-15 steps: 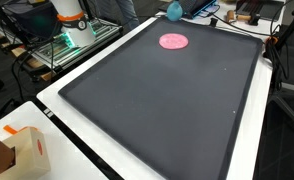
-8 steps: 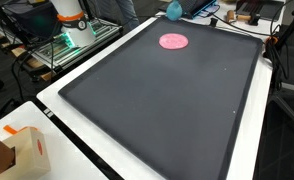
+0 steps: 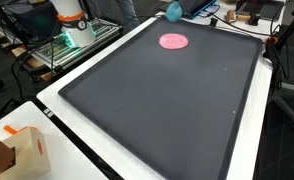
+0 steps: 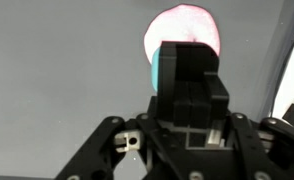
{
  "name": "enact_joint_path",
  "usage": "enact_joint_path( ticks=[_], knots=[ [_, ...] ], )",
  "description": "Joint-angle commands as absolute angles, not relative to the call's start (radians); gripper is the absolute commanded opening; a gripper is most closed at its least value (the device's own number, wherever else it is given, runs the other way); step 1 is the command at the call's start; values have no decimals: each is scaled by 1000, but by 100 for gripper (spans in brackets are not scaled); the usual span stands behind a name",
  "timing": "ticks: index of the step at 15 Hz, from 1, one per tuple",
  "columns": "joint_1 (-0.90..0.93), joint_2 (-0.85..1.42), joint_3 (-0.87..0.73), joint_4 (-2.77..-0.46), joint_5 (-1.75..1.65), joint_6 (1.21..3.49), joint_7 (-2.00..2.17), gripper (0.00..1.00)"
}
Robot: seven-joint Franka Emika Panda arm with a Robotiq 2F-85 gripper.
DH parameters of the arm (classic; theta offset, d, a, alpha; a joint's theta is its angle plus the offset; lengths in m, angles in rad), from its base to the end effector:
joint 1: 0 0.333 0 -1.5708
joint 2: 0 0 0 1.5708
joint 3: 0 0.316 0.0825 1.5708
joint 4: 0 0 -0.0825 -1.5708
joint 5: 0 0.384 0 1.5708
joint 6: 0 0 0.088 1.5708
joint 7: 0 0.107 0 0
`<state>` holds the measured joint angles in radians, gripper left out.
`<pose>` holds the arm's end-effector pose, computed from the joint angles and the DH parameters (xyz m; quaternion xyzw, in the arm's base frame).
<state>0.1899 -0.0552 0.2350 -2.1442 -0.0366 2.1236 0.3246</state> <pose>0.4842 0.2185 0.4299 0.9979 0.0594 0.0234 0.0146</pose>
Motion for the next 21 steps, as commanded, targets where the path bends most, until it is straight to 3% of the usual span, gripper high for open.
enact_joint_path(
  ticks=[1, 8, 21],
  knots=[
    [230, -31, 285, -2103, -212, 2055, 521, 26],
    [337, 91, 359, -2002, -516, 1890, 873, 26],
    [531, 389, 329, -1796, -834, 1538, 1244, 26]
  ],
)
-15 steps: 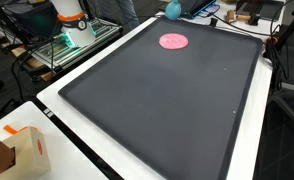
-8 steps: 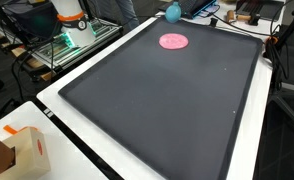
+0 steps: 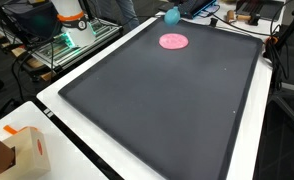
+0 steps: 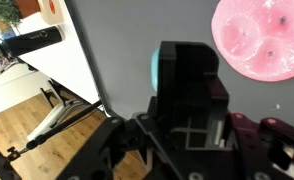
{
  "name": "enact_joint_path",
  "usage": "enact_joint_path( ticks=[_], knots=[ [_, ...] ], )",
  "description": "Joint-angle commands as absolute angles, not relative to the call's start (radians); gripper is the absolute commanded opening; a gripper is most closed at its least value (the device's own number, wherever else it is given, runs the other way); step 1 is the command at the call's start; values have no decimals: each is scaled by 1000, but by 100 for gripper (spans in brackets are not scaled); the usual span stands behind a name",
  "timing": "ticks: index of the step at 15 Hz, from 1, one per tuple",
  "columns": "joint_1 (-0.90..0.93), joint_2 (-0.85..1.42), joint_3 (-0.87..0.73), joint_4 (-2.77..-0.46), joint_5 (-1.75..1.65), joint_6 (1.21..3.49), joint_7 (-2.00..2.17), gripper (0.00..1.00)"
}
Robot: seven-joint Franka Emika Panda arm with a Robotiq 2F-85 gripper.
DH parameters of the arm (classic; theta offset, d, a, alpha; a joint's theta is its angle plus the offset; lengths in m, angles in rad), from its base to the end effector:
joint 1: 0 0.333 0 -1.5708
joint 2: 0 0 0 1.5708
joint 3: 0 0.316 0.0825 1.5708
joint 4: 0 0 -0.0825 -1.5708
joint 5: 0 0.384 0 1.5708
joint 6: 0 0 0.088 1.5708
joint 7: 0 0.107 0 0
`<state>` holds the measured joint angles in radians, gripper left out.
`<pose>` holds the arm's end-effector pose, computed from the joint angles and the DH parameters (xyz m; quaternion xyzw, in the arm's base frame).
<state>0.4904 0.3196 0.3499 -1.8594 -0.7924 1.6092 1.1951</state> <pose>0.4451 0.3696 0.3455 0.9151 -0.0369 0.1396 0.3765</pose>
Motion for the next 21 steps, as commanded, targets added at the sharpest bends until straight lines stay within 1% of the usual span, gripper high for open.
enact_joint_path(
  ticks=[1, 12, 21],
  knots=[
    [538, 408, 323, -1782, -839, 1525, 1259, 26],
    [577, 551, 275, -1663, -832, 1416, 1265, 26],
    [554, 572, 268, -1657, -813, 1456, 1171, 26]
  ],
)
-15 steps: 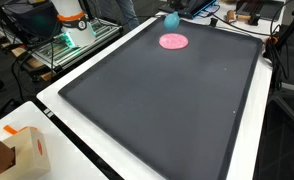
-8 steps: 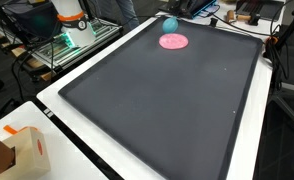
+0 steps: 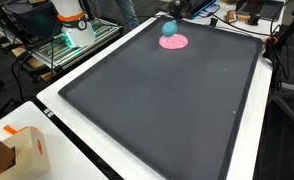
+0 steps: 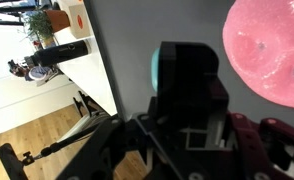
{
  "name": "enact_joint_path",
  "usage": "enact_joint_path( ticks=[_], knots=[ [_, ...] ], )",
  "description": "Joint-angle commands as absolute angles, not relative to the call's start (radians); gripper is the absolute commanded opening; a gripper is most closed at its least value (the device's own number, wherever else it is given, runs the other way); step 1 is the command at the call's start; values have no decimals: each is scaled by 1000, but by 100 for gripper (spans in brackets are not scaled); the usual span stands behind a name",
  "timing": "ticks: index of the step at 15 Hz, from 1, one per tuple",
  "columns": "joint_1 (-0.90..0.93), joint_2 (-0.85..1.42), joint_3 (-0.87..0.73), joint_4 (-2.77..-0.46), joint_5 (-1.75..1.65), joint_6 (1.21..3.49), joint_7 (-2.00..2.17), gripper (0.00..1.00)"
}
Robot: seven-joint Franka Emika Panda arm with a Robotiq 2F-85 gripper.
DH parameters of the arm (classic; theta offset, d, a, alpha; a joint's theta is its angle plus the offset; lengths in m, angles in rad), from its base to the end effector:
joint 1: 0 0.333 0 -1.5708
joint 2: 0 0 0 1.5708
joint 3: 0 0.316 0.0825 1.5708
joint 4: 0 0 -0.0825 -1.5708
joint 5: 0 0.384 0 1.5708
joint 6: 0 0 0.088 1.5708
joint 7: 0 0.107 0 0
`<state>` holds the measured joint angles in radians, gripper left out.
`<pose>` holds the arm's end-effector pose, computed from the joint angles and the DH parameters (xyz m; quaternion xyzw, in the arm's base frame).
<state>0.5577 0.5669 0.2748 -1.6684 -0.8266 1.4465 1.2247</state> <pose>0.4794 0.3736 0.2736 0.8818 -0.0624 0.0955 0.4577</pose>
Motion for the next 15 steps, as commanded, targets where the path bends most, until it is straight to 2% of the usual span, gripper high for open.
enact_joint_path(
  ticks=[1, 15],
  knots=[
    [550, 569, 268, -1659, -812, 1464, 1153, 26],
    [474, 489, 268, -1669, -652, 1581, 941, 26]
  ],
)
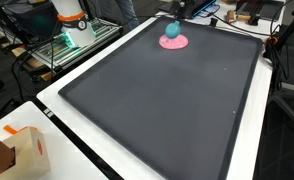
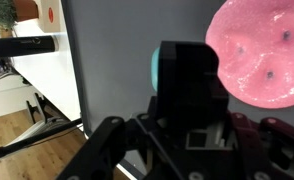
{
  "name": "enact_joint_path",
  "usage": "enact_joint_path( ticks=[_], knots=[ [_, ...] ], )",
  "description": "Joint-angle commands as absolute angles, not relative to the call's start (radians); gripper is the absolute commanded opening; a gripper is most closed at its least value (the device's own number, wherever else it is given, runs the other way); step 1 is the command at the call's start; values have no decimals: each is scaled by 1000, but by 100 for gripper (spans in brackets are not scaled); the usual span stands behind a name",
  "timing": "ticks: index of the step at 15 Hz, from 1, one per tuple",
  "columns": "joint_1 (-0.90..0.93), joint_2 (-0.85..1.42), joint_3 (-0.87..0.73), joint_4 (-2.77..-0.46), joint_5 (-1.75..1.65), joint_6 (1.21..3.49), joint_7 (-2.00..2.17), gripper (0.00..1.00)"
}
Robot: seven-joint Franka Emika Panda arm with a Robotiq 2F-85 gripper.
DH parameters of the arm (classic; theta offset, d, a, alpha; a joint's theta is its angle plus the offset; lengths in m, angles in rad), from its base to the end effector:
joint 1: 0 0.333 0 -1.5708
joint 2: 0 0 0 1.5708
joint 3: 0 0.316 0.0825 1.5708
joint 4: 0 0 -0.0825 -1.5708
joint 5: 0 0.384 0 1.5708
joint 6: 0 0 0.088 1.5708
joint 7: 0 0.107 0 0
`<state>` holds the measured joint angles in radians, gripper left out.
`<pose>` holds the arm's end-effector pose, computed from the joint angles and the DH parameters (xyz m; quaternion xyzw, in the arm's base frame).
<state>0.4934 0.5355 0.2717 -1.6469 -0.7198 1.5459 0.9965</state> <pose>0.5053 0.3608 0.2940 0.9200 -0.0045 0.0287 0.3908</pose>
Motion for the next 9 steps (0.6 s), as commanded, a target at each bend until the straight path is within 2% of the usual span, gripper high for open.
enact_joint_path(
  ticks=[1, 9],
  knots=[
    [468, 477, 265, -1673, -632, 1590, 929, 26],
    [404, 358, 245, -1725, -441, 1738, 773, 26]
  ],
)
